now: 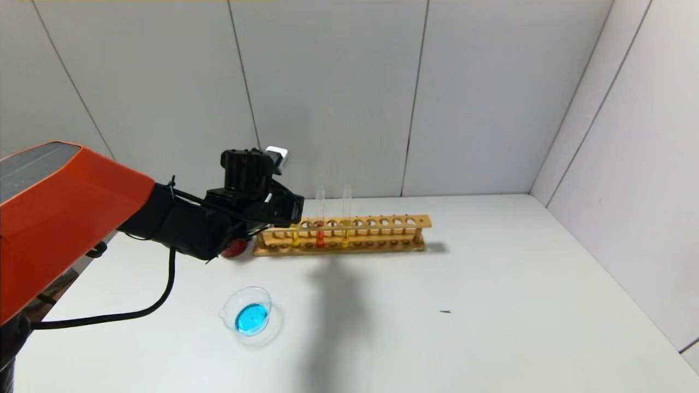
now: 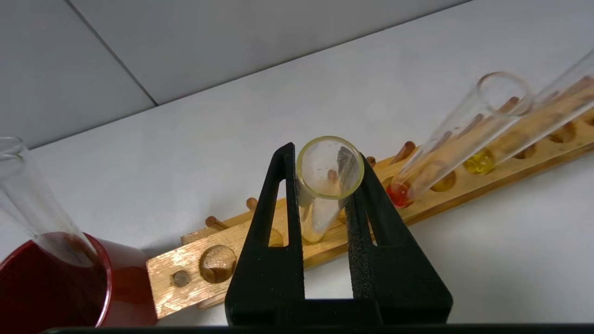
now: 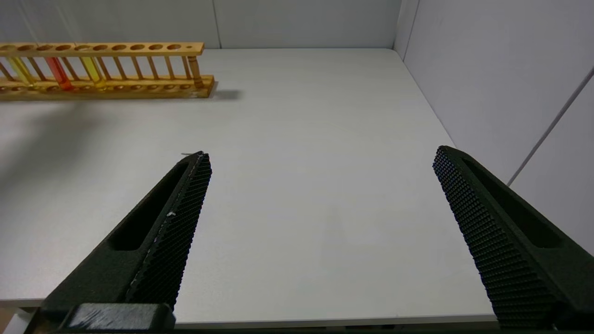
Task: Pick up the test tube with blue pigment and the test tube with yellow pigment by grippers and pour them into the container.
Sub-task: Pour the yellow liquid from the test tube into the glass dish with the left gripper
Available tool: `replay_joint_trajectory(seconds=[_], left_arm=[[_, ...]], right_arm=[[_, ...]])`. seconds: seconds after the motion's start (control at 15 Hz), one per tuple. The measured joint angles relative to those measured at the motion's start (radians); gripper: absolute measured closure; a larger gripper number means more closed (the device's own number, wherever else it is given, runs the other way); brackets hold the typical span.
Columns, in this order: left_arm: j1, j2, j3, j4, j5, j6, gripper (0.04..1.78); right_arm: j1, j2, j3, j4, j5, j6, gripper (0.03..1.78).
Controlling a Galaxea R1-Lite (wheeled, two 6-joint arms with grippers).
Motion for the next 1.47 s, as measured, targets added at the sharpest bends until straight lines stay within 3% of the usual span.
replay_joint_trajectory(seconds=[0.33, 0.67, 1.2, 1.33, 1.47], left_arm=[[-0.009, -0.114, -0.046, 0.067, 0.056, 0.011, 1.51], [-0.017, -0.263, -0.053, 0.080, 0.108, 0.124, 1.51], [0.001, -0.561, 0.340, 0.018, 0.143, 0.322, 1.51], [0.089, -0.614, 0.414, -0.013, 0.129, 0.410, 1.51], [0.177, -0.646, 0.491, -0.077, 0.026, 0.511, 1.51]], right_arm=[[0.000, 0.000, 0.000, 0.000, 0.000, 0.000, 0.06], [0.000, 0.000, 0.000, 0.000, 0.000, 0.000, 0.06], [0.000, 0.000, 0.000, 0.000, 0.000, 0.000, 0.06], [0.000, 0.000, 0.000, 0.000, 0.000, 0.000, 0.06], [0.000, 0.000, 0.000, 0.000, 0.000, 0.000, 0.06]])
